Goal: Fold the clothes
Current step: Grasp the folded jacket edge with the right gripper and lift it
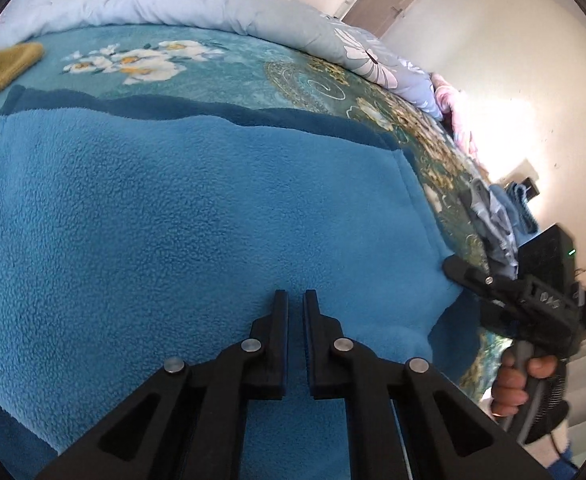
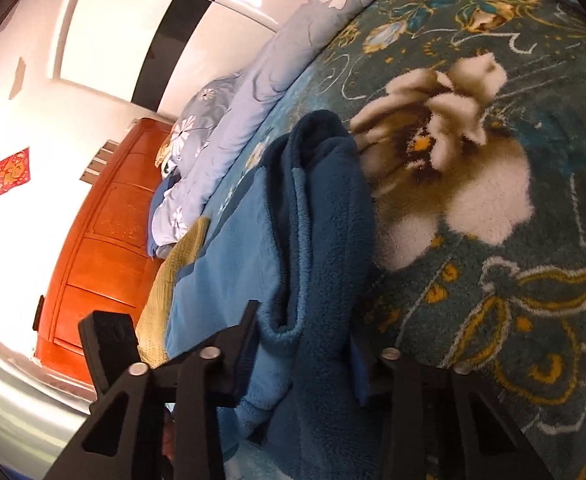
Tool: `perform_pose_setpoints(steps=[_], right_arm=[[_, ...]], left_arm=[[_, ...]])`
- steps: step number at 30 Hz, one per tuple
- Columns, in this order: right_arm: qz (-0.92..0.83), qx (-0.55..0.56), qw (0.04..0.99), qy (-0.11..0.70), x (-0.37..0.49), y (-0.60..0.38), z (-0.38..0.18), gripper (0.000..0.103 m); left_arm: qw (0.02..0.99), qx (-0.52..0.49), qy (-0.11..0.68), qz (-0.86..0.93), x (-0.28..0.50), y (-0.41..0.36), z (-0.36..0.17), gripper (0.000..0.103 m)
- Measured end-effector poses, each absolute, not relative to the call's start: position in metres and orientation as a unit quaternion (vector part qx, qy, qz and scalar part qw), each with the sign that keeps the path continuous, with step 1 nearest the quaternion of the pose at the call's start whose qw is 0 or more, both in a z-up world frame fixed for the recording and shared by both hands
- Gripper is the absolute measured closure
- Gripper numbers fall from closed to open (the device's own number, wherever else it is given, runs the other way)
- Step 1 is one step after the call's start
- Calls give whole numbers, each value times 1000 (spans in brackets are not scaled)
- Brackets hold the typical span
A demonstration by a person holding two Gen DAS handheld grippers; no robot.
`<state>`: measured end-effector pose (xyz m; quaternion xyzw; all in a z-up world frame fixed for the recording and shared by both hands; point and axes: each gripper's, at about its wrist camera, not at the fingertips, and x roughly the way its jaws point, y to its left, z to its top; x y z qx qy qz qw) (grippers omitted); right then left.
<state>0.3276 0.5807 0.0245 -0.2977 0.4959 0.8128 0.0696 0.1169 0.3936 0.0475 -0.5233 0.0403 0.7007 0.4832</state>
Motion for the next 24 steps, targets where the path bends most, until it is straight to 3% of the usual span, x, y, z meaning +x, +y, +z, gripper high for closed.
perform_pose_setpoints(steps=[6, 10, 14, 24], right_arm=[[831, -309, 92, 453, 317, 565, 60, 71], [845, -325, 106, 412, 307, 550, 84, 71], [844, -332, 117, 405, 305, 544, 92, 71], [839, -341, 139, 400, 300, 537, 99, 71]], left_arm=[[488, -517, 45, 701, 118, 394, 49, 97], [498, -513, -35, 699, 93, 376, 73, 97], [480, -513, -50, 710, 57, 388, 81, 97], [456, -560, -61, 689, 19, 432, 48, 97]])
